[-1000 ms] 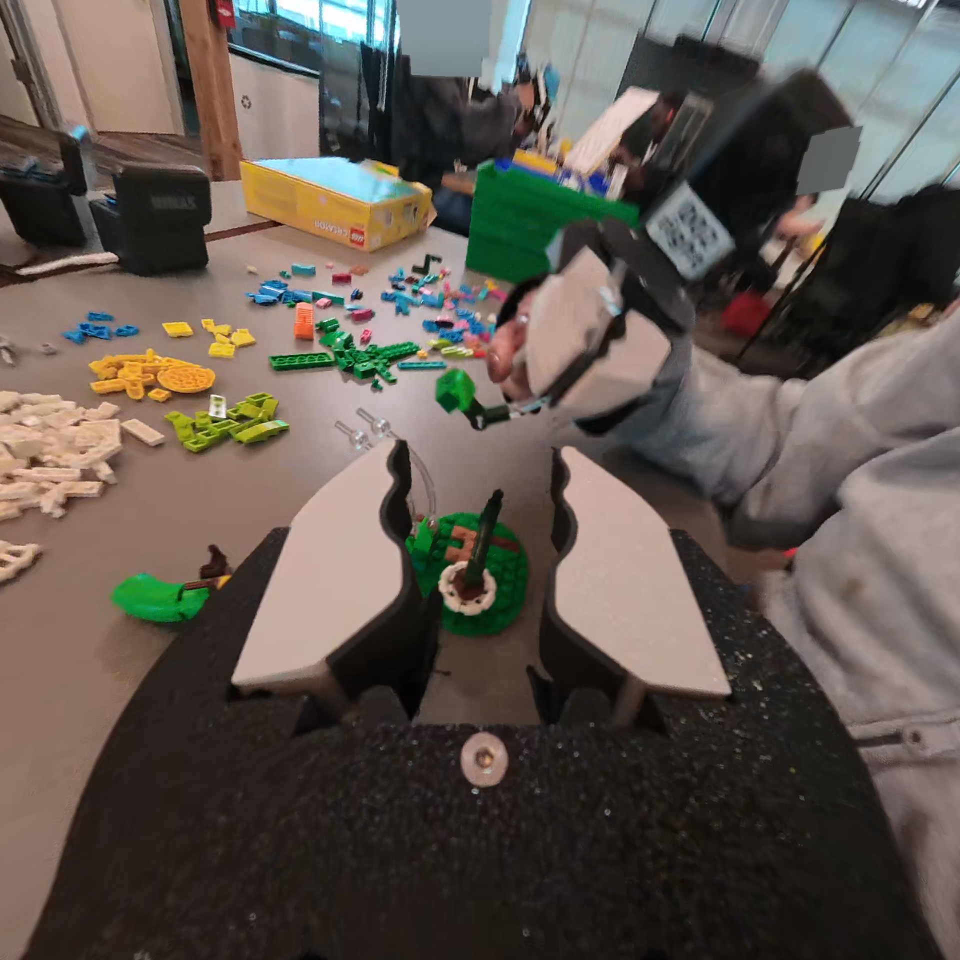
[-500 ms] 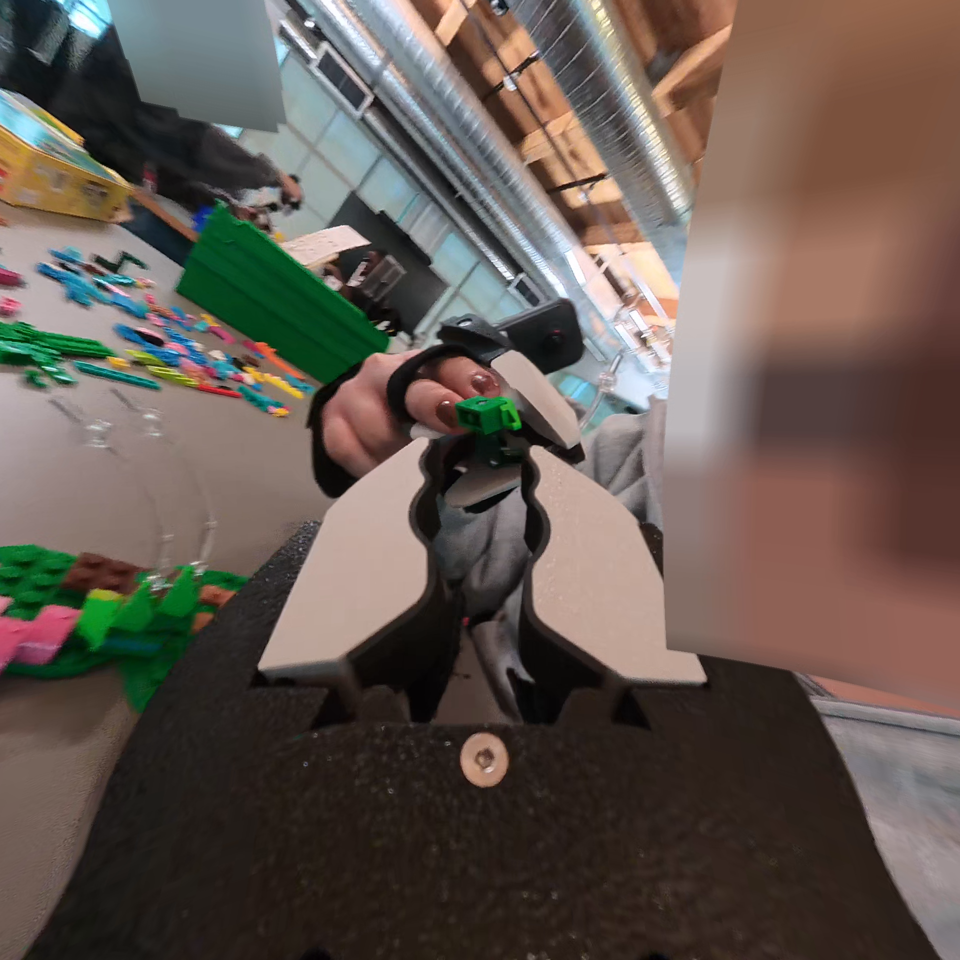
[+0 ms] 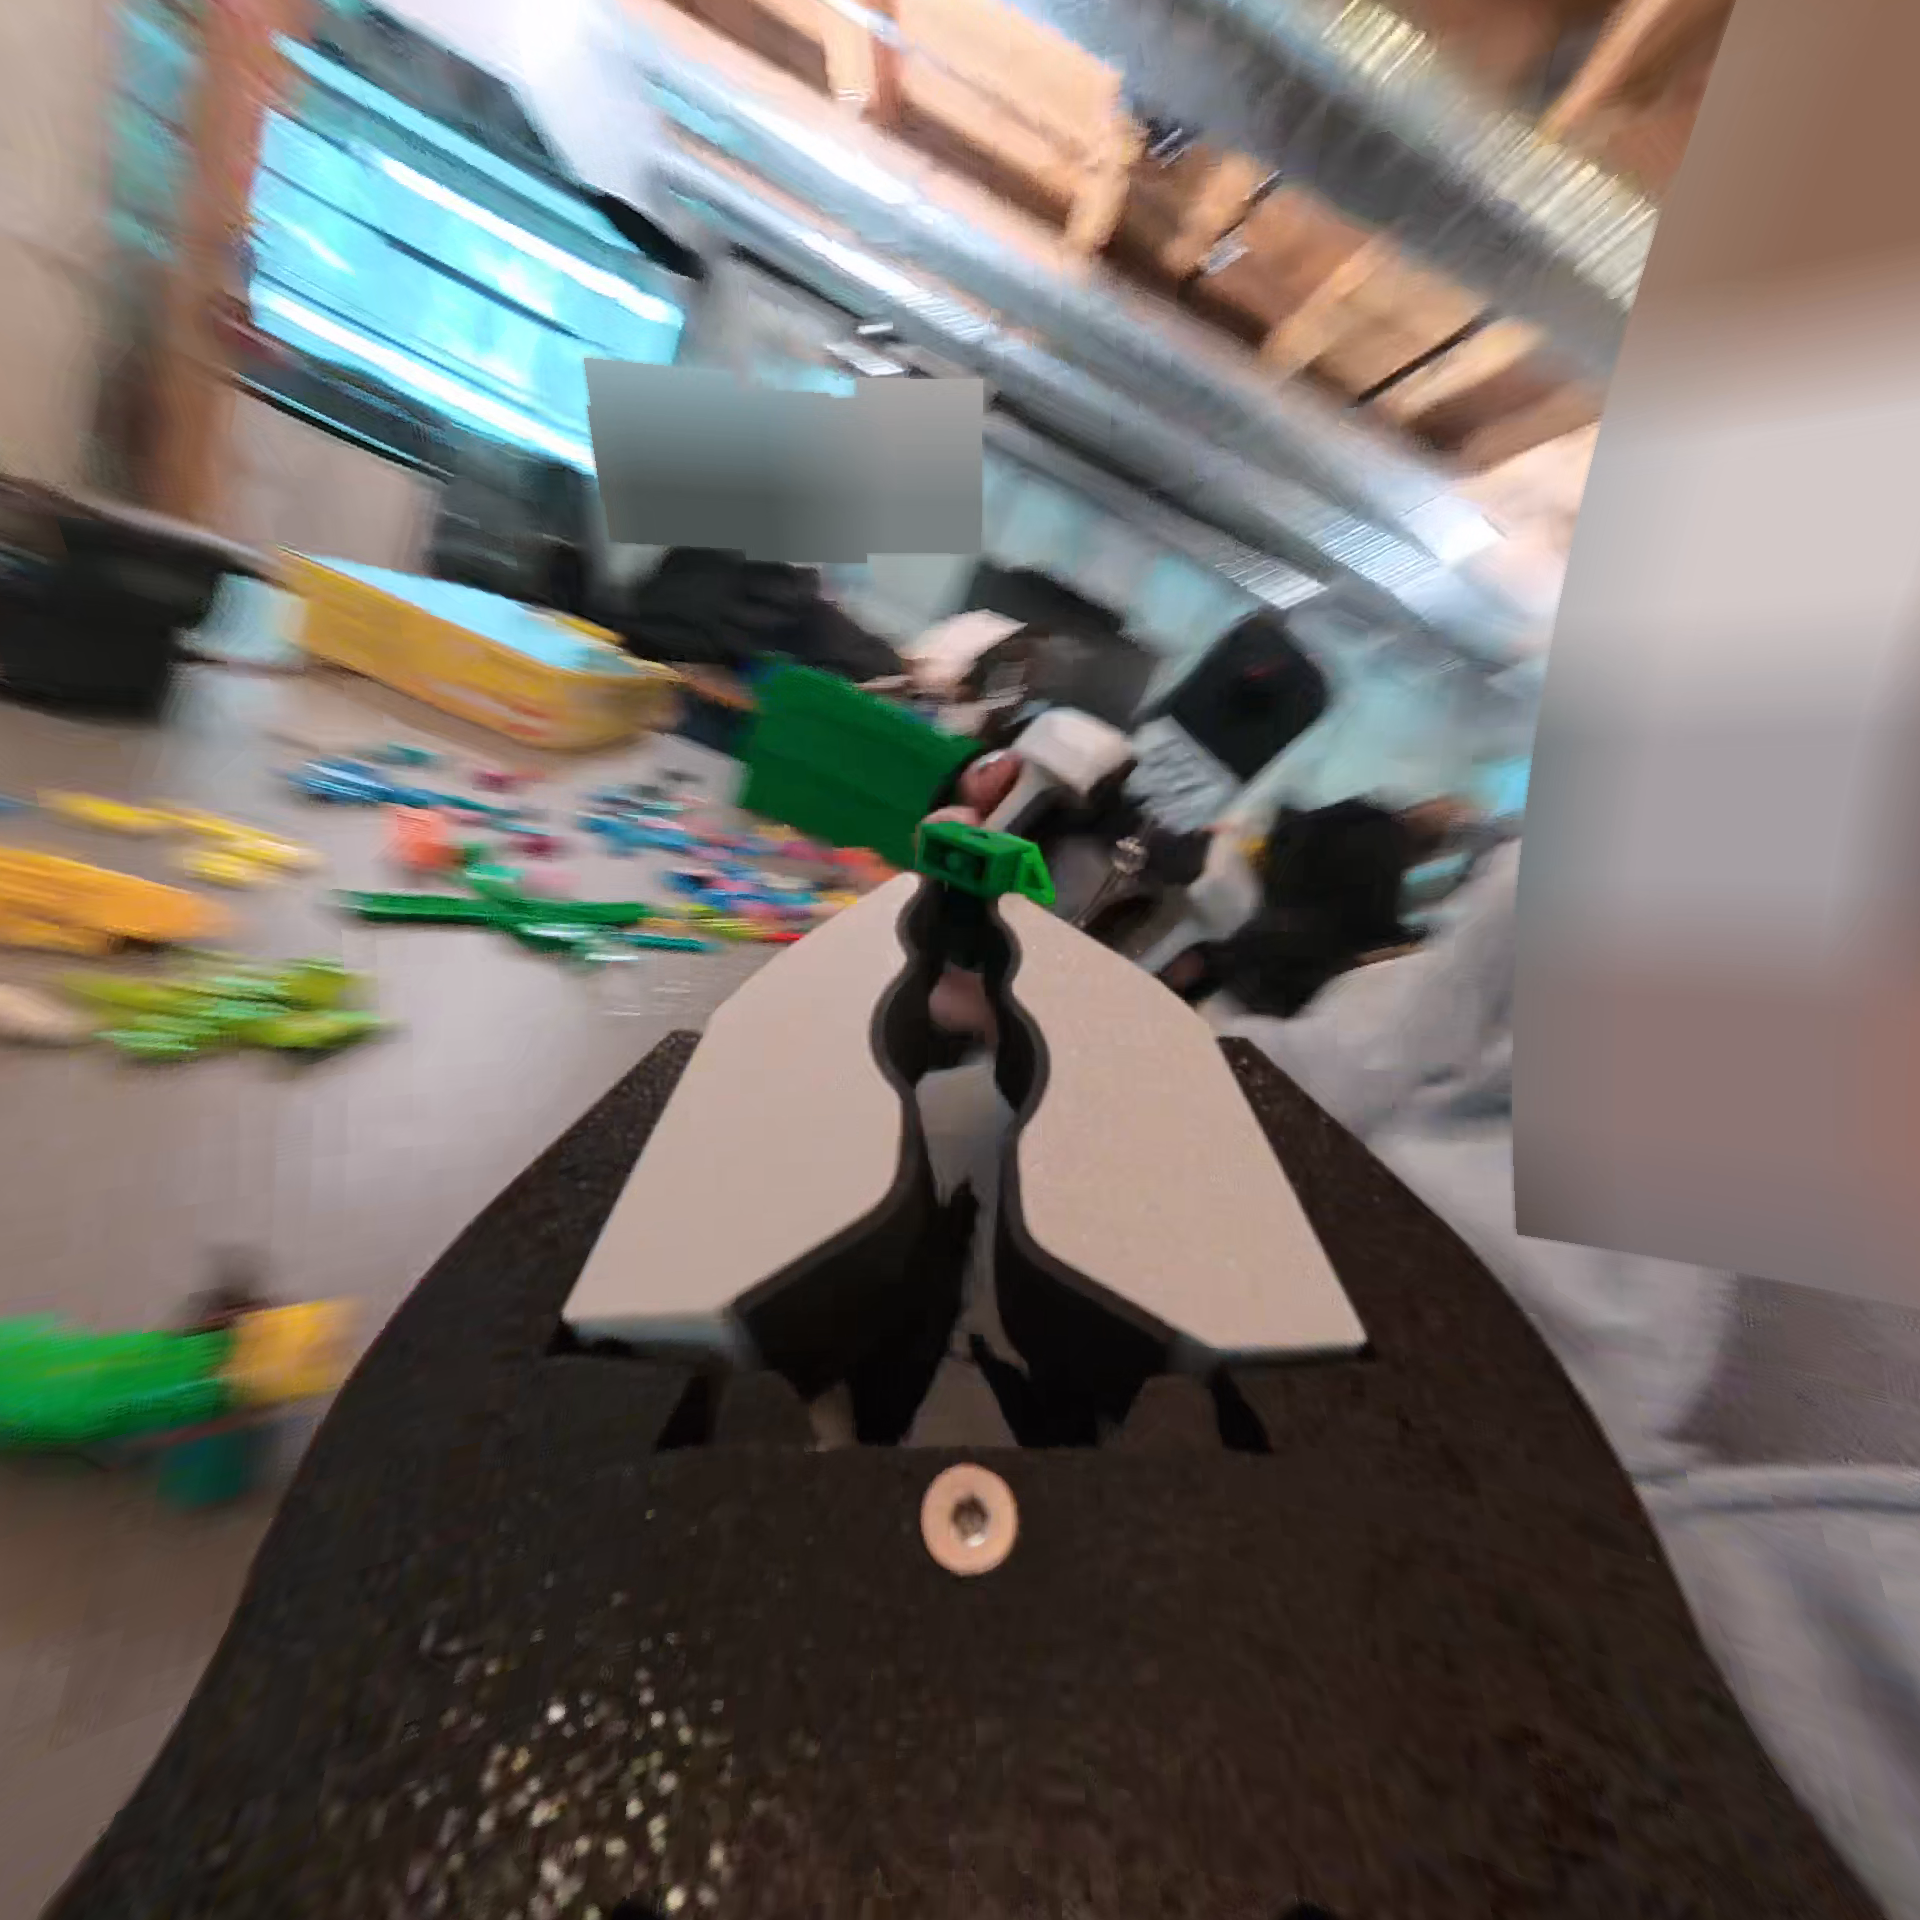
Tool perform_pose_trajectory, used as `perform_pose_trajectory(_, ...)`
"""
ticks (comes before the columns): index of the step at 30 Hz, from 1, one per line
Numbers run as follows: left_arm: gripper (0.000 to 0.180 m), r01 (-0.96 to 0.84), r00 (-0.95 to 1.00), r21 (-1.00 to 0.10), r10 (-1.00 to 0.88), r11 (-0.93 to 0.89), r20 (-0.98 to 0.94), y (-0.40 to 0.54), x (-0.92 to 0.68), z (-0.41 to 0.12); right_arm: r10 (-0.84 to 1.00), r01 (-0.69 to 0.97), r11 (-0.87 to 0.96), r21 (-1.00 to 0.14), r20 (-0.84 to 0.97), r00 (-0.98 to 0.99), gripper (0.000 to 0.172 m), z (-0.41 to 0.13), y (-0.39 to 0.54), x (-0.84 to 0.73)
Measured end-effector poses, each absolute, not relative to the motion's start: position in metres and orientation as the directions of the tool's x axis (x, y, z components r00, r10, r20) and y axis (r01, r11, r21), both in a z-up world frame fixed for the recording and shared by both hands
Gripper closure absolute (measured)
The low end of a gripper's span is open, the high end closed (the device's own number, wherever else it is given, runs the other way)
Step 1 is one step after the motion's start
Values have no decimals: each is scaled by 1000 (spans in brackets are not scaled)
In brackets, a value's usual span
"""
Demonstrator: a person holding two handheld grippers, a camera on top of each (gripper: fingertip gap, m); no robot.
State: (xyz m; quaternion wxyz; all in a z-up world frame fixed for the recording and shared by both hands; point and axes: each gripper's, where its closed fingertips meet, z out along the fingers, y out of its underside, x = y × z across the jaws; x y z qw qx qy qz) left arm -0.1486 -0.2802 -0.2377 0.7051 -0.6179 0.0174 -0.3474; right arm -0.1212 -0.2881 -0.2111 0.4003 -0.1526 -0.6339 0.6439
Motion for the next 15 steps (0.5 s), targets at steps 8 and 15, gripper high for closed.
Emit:
perform_pose_trajectory(8,173,-406,907,-913,105,-43,-408,-273,-193,-255,857,-64,265,-962,265,-442,146,-239,-267,-159)
perform_pose_trajectory(15,173,-695,684,-709,194,-118,-703,-271,-184,-255,884,189,55,-980,-40,-466,154,-259,-280,-173)
